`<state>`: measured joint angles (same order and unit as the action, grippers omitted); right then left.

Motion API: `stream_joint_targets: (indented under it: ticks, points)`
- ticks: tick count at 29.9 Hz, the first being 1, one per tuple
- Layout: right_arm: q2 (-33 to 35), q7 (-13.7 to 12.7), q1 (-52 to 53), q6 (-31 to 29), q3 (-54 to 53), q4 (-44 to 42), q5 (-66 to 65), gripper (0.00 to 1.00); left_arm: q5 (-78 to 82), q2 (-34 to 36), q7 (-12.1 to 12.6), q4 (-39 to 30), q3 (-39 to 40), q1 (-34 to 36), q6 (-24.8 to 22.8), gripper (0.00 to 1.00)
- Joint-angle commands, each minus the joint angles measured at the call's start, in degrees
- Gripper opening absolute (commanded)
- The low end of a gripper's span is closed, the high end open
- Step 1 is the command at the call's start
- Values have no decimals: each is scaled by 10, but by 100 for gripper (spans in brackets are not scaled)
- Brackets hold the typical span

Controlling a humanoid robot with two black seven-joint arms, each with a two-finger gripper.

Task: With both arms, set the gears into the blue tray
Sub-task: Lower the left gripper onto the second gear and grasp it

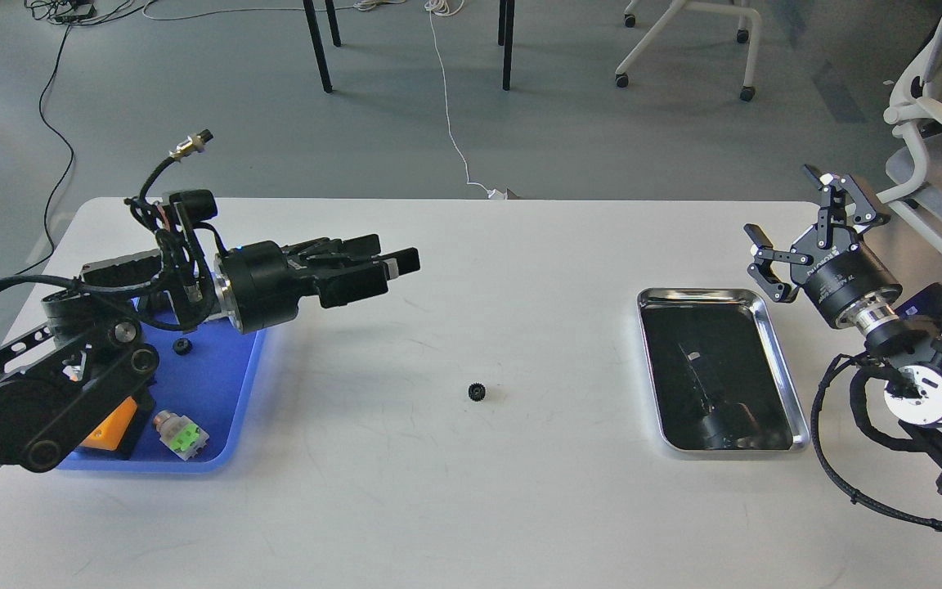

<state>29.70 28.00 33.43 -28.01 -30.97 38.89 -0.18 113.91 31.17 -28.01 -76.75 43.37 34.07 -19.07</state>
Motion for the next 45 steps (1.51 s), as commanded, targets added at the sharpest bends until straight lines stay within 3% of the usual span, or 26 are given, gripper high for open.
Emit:
stream_joint_targets:
  ticks: [1,5,13,24,45]
  points:
    - [13,0,-29,0,-9,5,0,98,111,-8,0,6,-70,54,39,98]
    - [29,0,-40,0,-9,16,0,98,111,-49,0,47,-142,106,44,97]
    - [36,0,-43,0,-10,21,0,98,111,-124,0,91,-238,144,48,87]
    - [40,0,-43,0,-9,22,0,98,111,-169,0,174,-269,140,48,86]
    - [40,0,-43,0,-9,22,-1,98,111,-169,0,239,-291,114,48,63]
